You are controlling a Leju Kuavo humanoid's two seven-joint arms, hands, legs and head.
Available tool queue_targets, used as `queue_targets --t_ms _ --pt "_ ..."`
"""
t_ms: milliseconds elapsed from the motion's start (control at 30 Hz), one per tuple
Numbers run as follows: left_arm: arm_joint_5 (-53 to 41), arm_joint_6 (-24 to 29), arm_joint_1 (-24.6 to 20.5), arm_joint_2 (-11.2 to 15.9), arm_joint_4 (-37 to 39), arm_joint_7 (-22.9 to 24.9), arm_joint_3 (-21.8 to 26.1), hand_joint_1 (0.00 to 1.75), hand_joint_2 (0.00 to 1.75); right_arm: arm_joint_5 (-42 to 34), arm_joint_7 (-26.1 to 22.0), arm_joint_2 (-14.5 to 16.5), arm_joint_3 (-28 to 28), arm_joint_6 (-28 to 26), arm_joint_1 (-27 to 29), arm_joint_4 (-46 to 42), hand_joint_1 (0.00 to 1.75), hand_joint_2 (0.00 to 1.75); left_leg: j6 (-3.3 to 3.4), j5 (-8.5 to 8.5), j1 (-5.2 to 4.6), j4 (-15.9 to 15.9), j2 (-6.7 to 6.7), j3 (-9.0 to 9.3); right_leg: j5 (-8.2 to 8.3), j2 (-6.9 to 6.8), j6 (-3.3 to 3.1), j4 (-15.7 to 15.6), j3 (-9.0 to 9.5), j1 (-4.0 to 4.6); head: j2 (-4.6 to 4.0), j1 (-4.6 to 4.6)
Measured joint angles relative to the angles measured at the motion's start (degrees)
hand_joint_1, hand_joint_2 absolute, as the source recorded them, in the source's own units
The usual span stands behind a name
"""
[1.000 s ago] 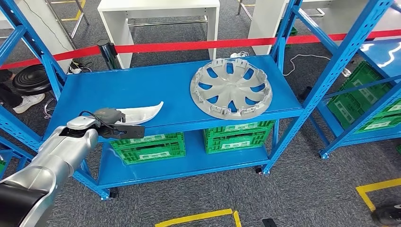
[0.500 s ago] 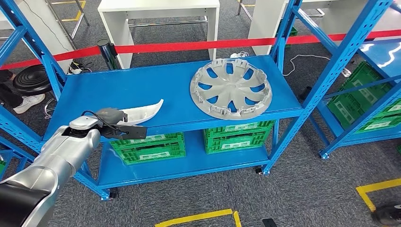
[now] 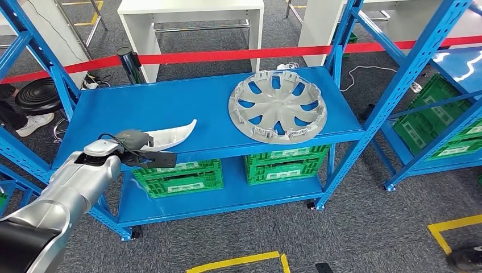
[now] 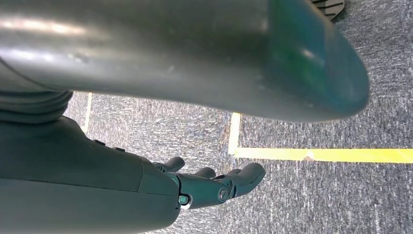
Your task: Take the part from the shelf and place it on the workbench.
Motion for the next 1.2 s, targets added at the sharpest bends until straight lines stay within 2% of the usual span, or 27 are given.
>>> queue_targets --t_ms 167,267,367,400,467,500,567,633,733,867,1000,1200 --pt "3.18 4.96 0.77 -0.09 -0.45 -3.37 0.01 1.75 1.75 -0.03 -0.04 0.00 -0.37 0.03 0.00 0.00 0.00 0.00 0.00 0.00 0.00 0.00 -0.03 0.00 -0.01 -0.03 0.01 0.00 -0.02 0.00 0.00 0.00" --pt "5.96 11.70 1.78 -0.50 -1.24 -6.31 0.05 1.75 1.75 -0.21 -0.12 0.00 -0.79 0.03 0.00 0.00 0.00 0.00 0.00 0.00 0.00 0.00 -0.03 0.00 -0.02 -0.04 0.03 0.00 -0.03 -0.01 0.00 0.00" --pt "13.93 17.08 2.65 -1.68 -2.43 -10.34 1.32 1.75 1.75 -0.53 -0.15 0.00 -1.48 -0.04 0.00 0.00 0.00 0.00 0.01 0.00 -0.02 0.02 -0.04 -0.03 0.00 -0.03 0.04 0.00 -0.02 -0.03 0.00 0.01" --pt "18.86 16.38 2.82 -2.27 -3.25 -12.53 2.53 1.75 1.75 -0.64 -0.16 0.00 -1.72 -0.17 0.01 0.00 0.00 0.00 0.01 0.01 -0.02 0.03 -0.04 -0.04 0.01 -0.03 0.05 0.00 -0.04 -0.04 0.00 0.01" --pt "33.65 11.13 3.94 -3.45 -8.84 -15.31 6.57 1.75 1.75 -0.86 -0.25 -0.01 -2.22 -0.53 0.05 0.00 0.00 0.00 0.03 0.02 -0.04 0.06 -0.05 -0.13 0.03 -0.03 0.09 0.00 -0.12 -0.06 0.00 0.01" --pt "43.29 8.16 4.78 -3.87 -13.97 -14.93 9.09 1.75 1.75 -0.92 -0.32 -0.01 -2.51 -0.68 0.06 0.00 0.00 0.00 0.04 0.03 -0.04 0.06 -0.03 -0.21 0.05 -0.02 0.11 0.00 -0.18 -0.05 0.00 0.03" --pt "61.06 5.29 6.10 -4.10 -25.91 -11.30 12.94 1.75 1.75 -0.86 -0.40 -0.03 -3.02 -0.78 0.09 0.00 0.00 0.00 0.08 -0.05 -0.08 0.06 0.10 -0.28 0.06 0.13 0.13 0.00 -0.28 -0.06 0.00 0.03" --pt "70.49 5.01 6.90 -3.59 -35.60 -9.60 14.50 1.75 1.75 -0.61 -0.35 -0.04 -3.28 -0.78 0.27 0.00 0.00 0.00 0.13 -0.18 -0.13 0.05 0.35 -0.16 0.06 0.37 0.15 0.00 -0.24 -0.08 0.00 0.01" --pt "72.94 5.75 9.29 -2.22 -46.43 -10.03 15.31 1.75 1.75 0.02 -0.33 -0.07 -3.36 -0.69 0.53 0.00 0.00 0.00 0.15 -0.23 -0.13 0.03 0.42 -0.07 -0.02 0.34 0.15 0.00 -0.17 -0.08 0.00 -0.01" --pt "73.22 7.23 12.48 -0.81 -55.59 -11.38 15.38 1.75 1.75 0.79 -0.76 -0.13 -3.36 -0.54 0.35 0.00 0.00 0.00 0.15 -0.23 -0.08 0.00 0.13 -0.07 -0.17 0.05 0.09 0.00 -0.08 -0.05 0.00 0.00" --pt "73.46 7.52 13.94 0.05 -60.16 -11.63 15.38 1.75 1.75 1.04 -1.00 -0.13 -3.36 -0.48 0.25 0.00 0.00 0.00 0.15 -0.23 -0.08 0.00 0.11 -0.07 -0.18 0.04 0.09 0.00 -0.07 -0.05 0.00 0.00" --pt "73.47 7.63 14.90 0.68 -63.01 -11.66 15.37 1.75 1.75 1.07 -1.04 -0.13 -3.36 -0.46 0.19 0.00 0.00 0.00 0.15 -0.23 -0.09 0.00 0.11 -0.07 -0.18 0.04 0.09 0.00 -0.07 -0.07 0.00 0.00"
